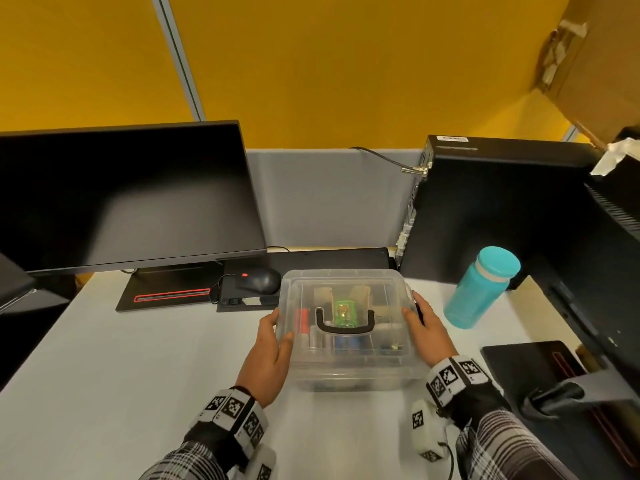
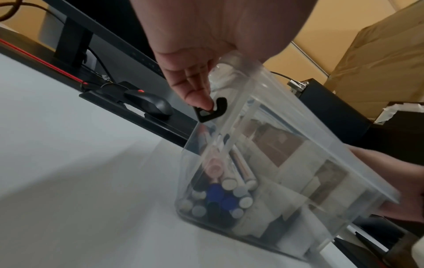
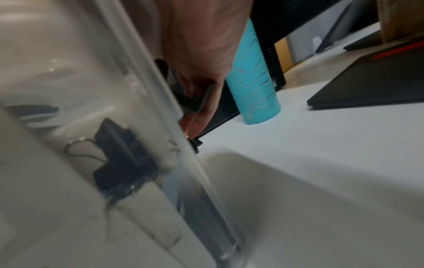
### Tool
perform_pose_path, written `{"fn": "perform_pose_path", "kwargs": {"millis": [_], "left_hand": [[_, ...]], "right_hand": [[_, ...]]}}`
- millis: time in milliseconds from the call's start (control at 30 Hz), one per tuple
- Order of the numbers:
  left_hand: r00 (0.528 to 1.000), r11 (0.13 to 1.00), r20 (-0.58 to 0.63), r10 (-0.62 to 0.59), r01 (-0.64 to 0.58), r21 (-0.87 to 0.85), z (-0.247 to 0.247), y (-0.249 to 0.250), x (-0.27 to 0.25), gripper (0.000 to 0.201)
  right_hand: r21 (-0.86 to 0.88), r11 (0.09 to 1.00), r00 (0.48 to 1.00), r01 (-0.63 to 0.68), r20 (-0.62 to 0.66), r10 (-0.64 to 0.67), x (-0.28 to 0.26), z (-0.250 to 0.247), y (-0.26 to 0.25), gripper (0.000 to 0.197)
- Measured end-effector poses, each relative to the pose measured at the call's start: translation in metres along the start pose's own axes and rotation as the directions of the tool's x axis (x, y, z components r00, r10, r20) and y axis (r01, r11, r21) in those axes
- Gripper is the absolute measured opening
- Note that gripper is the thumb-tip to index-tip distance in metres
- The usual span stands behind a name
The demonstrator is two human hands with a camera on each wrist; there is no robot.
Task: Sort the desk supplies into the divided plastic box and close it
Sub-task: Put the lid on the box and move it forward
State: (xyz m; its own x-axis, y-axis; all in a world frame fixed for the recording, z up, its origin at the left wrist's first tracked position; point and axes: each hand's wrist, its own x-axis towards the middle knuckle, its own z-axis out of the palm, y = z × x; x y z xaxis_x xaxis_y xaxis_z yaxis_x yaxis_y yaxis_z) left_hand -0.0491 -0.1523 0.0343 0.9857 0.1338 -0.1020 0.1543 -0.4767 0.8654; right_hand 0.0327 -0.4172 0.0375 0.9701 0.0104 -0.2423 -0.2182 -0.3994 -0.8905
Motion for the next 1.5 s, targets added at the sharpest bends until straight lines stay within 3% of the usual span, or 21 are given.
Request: {"fn": "perform_pose_path", "kwargs": {"millis": [133, 267, 367, 467, 633, 733, 800, 867, 967, 1100, 1167, 1233, 1267, 1333, 1433, 1500], "left_hand": [[1.000, 0.998, 0.017, -0.011, 0.010, 0.054, -0.004, 0.003, 0.004, 0.047], [0.998, 0.980, -0.057, 0.003, 0.009, 0.197, -0.005, 0.003, 0.003, 0.043], [0.997, 0.968, -0.072, 0.000, 0.019, 0.251, -0.006, 0.005, 0.011, 0.048], [0.992, 0.987, -0.129, -0.005, 0.026, 0.160, -0.010, 0.021, 0.017, 0.043], [0.986, 0.999, -0.168, -0.002, 0.008, 0.033, -0.010, 0.034, 0.025, 0.035], [0.990, 0.984, -0.138, 0.042, -0.017, 0.180, -0.003, 0.034, 0.013, 0.031], [0.986, 0.892, -0.163, 0.046, 0.033, 0.451, 0.002, 0.026, 0.006, 0.036], [0.980, 0.821, -0.197, 0.016, 0.099, 0.562, 0.005, 0.017, 0.003, 0.042], [0.988, 0.863, -0.152, 0.000, 0.077, 0.499, 0.011, -0.001, 0.005, 0.045], [0.988, 0.970, -0.153, 0.025, 0.013, 0.243, 0.016, -0.013, 0.012, 0.043], [0.983, 0.988, -0.138, -0.119, 0.131, 0.086, 0.013, -0.015, 0.017, 0.059], [0.952, 0.949, -0.058, -0.301, 0.293, -0.117, 0.007, -0.016, 0.023, 0.088], [0.945, 0.938, -0.026, -0.327, 0.322, -0.129, 0.004, -0.017, 0.025, 0.096], [0.960, 0.960, -0.040, -0.276, 0.277, 0.026, 0.000, -0.013, 0.025, 0.095], [0.987, 0.961, -0.140, -0.080, 0.114, 0.253, -0.002, -0.002, 0.025, 0.089], [0.993, 0.948, -0.110, -0.038, 0.070, 0.310, -0.002, 0.003, 0.027, 0.082]], "right_hand": [[0.057, 0.998, 0.993, 0.000, 0.115, -0.006, 0.005, -0.008, -0.001, 0.055], [-0.184, 0.983, 0.992, -0.005, 0.120, 0.028, 0.010, -0.006, 0.008, 0.080], [-0.234, 0.972, 0.993, 0.028, 0.119, 0.000, 0.006, 0.000, 0.005, 0.077], [-0.242, 0.968, 0.991, 0.064, 0.127, -0.034, 0.002, 0.004, -0.001, 0.073], [-0.069, 0.998, 0.997, 0.012, 0.078, -0.006, 0.000, -0.002, 0.000, 0.079], [0.036, 0.999, 1.000, -0.006, 0.031, 0.005, -0.003, -0.009, 0.007, 0.088], [0.027, 0.999, 0.999, 0.019, 0.041, -0.020, -0.009, -0.010, 0.010, 0.078], [-0.036, 0.997, 0.997, 0.064, 0.038, -0.063, -0.015, -0.005, 0.012, 0.068], [-0.061, 0.993, 0.995, 0.099, 0.034, -0.097, -0.019, 0.003, 0.009, 0.056], [-0.089, 0.992, 0.996, 0.092, -0.002, -0.092, -0.012, 0.008, 0.011, 0.052], [-0.120, 0.991, 0.997, 0.063, -0.025, -0.066, -0.008, 0.009, 0.011, 0.052], [-0.159, 0.987, 0.998, 0.036, -0.044, -0.043, -0.005, 0.009, 0.008, 0.052], [-0.176, 0.984, 0.998, 0.024, -0.048, -0.033, -0.004, 0.009, 0.007, 0.052], [-0.199, 0.980, 0.999, 0.003, -0.045, -0.013, -0.004, 0.008, 0.007, 0.053], [-0.216, 0.976, 0.999, 0.007, -0.045, -0.018, -0.004, 0.008, 0.008, 0.055], [-0.222, 0.975, 0.999, 0.003, -0.049, -0.014, -0.003, 0.008, 0.008, 0.056]]}}
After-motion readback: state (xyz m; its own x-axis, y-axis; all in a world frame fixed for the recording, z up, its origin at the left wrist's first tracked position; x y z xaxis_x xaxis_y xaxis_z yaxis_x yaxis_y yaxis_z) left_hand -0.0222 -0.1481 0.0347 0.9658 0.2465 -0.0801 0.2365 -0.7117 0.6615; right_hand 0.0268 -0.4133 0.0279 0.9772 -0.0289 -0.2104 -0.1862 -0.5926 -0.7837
